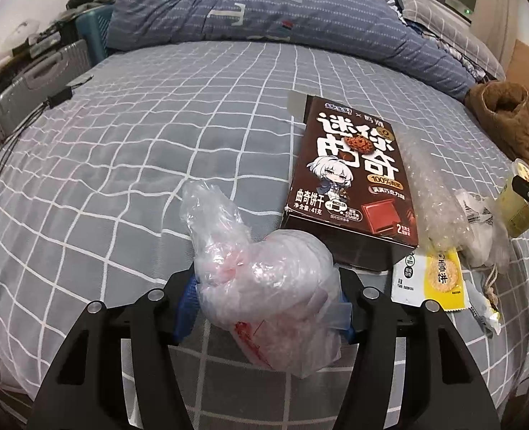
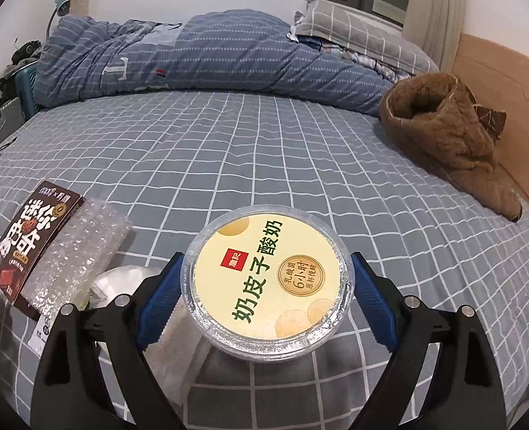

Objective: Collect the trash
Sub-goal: 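Carry the plastic bag and yogurt cup with both tools down to the bin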

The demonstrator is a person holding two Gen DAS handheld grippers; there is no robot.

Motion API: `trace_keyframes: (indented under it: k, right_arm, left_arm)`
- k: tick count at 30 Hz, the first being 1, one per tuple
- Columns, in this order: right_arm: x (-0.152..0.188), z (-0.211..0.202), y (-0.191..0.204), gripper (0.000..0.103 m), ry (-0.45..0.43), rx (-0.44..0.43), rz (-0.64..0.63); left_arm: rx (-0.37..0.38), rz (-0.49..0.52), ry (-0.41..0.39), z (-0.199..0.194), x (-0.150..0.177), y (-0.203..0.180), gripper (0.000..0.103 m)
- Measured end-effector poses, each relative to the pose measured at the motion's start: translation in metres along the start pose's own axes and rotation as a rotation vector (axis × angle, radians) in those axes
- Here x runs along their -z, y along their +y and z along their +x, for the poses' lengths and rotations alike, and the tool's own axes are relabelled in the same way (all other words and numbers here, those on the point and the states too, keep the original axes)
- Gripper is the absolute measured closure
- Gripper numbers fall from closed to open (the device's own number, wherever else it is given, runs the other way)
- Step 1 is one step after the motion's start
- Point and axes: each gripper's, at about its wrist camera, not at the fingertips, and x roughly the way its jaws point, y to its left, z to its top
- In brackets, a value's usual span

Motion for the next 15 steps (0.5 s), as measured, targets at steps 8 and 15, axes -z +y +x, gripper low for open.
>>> trace_keyframes:
  k: [8,15]
  right_arm:
    - [0.018,-0.022,-0.004,0.018,0.002,-0.010,0.031]
    - [0.031,-0.035,-0.002,0.018,0.000,-0.004,0.036]
  left_arm:
    - [0.028,0.000,-0.018,-0.011,0.000,-0.002,0.045]
    - [0.045,0.032,-0.027,-0.021,0.005,-0.013,0.046]
